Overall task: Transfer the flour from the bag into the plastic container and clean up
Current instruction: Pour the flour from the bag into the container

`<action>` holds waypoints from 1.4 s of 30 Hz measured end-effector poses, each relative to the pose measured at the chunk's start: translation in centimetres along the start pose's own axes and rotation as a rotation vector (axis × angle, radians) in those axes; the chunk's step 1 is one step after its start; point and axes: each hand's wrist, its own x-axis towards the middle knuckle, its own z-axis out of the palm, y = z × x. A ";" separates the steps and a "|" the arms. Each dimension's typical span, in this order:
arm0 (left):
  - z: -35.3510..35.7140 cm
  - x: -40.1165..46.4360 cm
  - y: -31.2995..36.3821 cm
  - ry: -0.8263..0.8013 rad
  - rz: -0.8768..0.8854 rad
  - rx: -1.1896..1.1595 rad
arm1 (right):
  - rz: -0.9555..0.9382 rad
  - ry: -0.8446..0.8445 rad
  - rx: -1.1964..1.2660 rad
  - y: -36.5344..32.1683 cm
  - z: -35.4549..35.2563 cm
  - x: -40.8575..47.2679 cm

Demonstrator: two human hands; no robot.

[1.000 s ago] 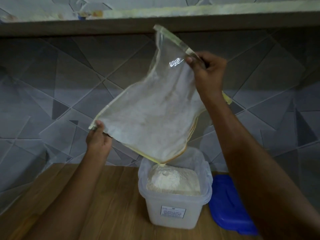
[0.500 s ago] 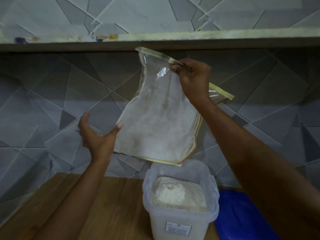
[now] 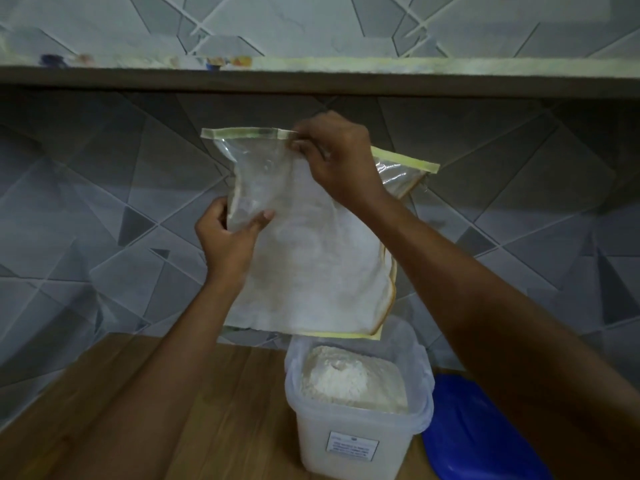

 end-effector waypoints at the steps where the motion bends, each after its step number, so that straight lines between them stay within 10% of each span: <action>1: -0.1 0.2 0.1 0.029 -0.023 -0.016 | -0.019 -0.023 -0.042 -0.2 0.2 0.0; 6: -0.5 0.9 0.7 0.106 -0.141 -0.156 | -0.050 -0.029 -0.162 -1.6 -0.2 -1.4; 11: -1.6 1.2 0.8 0.138 -0.216 -0.237 | 0.116 0.381 -0.264 -4.8 -3.7 -9.8; 16: -2.7 1.5 0.5 0.209 -0.340 -0.330 | 0.844 0.213 -0.330 -5.5 -4.1 -19.8; 20: -3.3 1.1 0.6 0.228 -0.455 -0.368 | 1.213 0.001 0.157 -3.1 -4.2 -19.4; 31: -10.5 -0.1 -2.4 0.313 -0.669 -0.175 | 1.049 -0.305 0.420 0.1 -1.2 -14.0; 42: -24.3 -6.4 -8.1 0.010 -0.877 -0.234 | 0.947 -0.670 0.370 -2.3 8.3 -14.1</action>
